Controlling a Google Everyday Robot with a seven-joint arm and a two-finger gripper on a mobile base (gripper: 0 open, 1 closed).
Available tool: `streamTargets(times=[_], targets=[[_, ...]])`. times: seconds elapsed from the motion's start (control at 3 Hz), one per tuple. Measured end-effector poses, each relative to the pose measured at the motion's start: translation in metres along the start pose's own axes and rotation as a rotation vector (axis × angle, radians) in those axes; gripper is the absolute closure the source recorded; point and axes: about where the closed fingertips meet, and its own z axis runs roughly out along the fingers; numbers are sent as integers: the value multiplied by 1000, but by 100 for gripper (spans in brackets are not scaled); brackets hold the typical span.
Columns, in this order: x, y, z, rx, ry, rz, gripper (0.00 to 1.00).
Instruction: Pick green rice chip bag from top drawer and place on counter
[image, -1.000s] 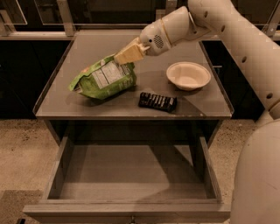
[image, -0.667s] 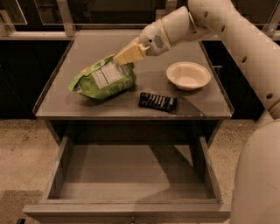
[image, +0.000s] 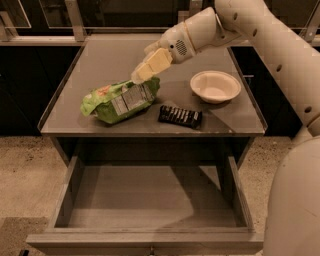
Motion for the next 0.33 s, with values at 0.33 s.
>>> streamTargets(times=[0.33], targets=[[0, 0, 0, 0, 0, 0, 0]])
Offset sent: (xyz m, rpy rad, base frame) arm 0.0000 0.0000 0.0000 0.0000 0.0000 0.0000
